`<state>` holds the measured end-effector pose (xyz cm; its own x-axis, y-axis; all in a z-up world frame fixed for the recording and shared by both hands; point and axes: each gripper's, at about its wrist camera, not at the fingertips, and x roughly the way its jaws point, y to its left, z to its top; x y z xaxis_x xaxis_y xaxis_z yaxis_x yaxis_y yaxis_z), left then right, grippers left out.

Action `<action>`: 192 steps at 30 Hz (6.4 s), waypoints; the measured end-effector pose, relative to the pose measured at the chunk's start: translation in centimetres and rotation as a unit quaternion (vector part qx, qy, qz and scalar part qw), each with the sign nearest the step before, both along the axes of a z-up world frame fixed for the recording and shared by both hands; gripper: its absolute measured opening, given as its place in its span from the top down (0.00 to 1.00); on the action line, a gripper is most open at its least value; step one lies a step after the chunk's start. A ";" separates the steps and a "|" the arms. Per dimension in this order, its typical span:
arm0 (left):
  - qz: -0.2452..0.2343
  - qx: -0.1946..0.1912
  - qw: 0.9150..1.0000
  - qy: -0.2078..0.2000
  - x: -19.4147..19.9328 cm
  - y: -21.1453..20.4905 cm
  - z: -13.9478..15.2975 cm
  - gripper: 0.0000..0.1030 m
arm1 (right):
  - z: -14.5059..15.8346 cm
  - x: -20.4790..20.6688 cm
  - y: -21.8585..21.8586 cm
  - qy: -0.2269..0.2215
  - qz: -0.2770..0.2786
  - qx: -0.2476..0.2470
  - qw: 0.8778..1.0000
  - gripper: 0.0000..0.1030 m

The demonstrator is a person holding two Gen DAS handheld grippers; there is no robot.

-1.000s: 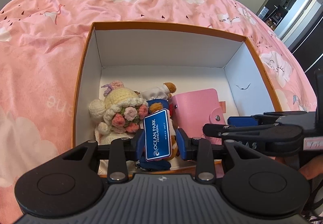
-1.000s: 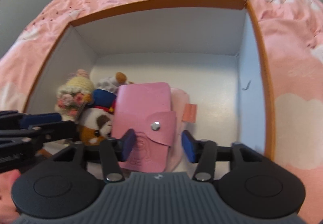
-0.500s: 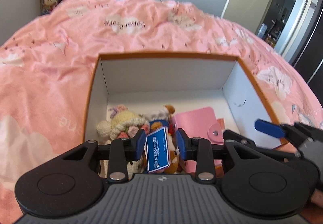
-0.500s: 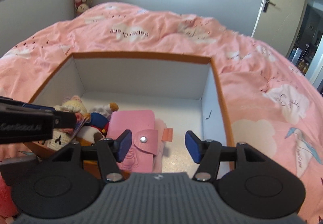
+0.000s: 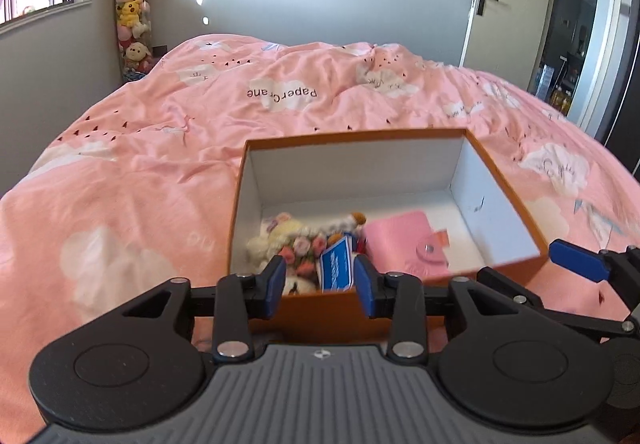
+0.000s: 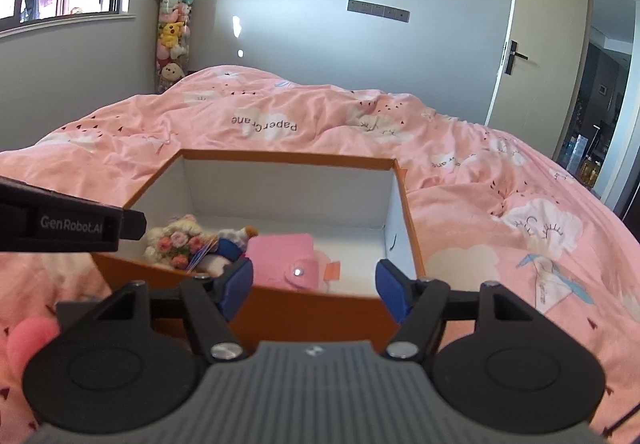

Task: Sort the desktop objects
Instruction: 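Lift both tools out and move them to the items beside the box, then close the right tool on the round compact mirror, then grasp the gold gift box with the left tool while the right tool holds the compact, then carry both items into the box and open the left tool on the gold box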

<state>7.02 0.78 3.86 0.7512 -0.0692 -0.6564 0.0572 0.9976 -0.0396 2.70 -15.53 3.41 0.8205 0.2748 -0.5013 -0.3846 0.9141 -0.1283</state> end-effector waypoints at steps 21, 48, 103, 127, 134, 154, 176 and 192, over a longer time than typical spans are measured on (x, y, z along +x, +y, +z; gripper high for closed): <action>-0.039 0.076 0.991 0.106 -6.1 -0.4 -4.7 0.52 | -4.6 -3.0 -0.5 0.145 0.066 -0.039 0.986 0.26; 0.051 -0.059 0.970 0.230 -5.7 5.1 -8.3 0.33 | -10.8 0.4 -0.2 0.366 0.128 0.053 0.920 0.47; -0.123 0.010 0.962 0.242 -3.1 1.9 -11.1 0.34 | -12.6 2.3 -3.0 0.455 0.069 0.137 0.877 0.77; -0.174 0.082 0.960 0.206 -3.3 -2.0 -10.4 0.32 | -10.4 2.5 -3.8 0.415 0.081 0.100 0.901 0.70; -0.160 0.107 0.959 0.209 -3.1 -2.1 -10.5 0.32 | -12.5 3.3 -4.0 0.456 0.074 0.122 0.879 0.67; -0.146 0.000 0.969 0.198 -3.3 0.7 -8.1 0.33 | -6.5 2.0 -5.3 0.380 0.112 0.128 0.909 0.87; -0.221 0.048 0.972 0.065 4.2 0.0 4.1 0.33 | 5.5 10.2 -4.0 0.245 0.149 0.178 0.941 0.87; -0.329 0.186 0.922 0.089 19.2 -1.3 -1.8 0.33 | 1.7 21.2 1.2 0.258 0.107 0.151 0.948 0.87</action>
